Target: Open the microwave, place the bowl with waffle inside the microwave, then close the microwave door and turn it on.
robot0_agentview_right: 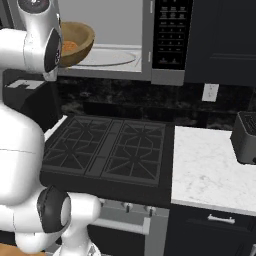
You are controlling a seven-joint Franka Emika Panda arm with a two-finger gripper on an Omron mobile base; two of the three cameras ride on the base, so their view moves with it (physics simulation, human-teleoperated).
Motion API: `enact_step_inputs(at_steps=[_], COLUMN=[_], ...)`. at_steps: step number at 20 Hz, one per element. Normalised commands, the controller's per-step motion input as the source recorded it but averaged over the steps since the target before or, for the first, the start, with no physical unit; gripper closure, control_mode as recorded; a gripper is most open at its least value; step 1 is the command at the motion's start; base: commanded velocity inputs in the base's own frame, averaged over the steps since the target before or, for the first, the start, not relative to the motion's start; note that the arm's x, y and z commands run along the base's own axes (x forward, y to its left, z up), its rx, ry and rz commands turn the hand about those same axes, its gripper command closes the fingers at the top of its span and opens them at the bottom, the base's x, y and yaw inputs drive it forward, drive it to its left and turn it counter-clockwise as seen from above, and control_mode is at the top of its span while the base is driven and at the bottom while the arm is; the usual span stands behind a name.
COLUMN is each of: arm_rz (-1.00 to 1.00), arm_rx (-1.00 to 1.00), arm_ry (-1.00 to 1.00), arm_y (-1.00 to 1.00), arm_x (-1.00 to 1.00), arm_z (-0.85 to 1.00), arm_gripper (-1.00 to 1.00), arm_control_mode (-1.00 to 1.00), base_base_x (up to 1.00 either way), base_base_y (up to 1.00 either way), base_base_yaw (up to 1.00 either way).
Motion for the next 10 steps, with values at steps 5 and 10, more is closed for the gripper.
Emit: enact_step_inputs(at_steps=[5,10], arm_rz=[0.00,0.00], arm_rx=[0.00,0.00], arm_ry=[0.01,0.01], arm_y=[0.06,-0.06], arm_x=[0.71,0.65], arm_z=[-0.05,-0.16], arm_gripper=[1.00,1.00], arm_control_mode=[-1.00,-1.00], base_base_x=[0.00,0.00], base_base_y=[0.00,0.00], base_base_yaw=[0.00,0.00])
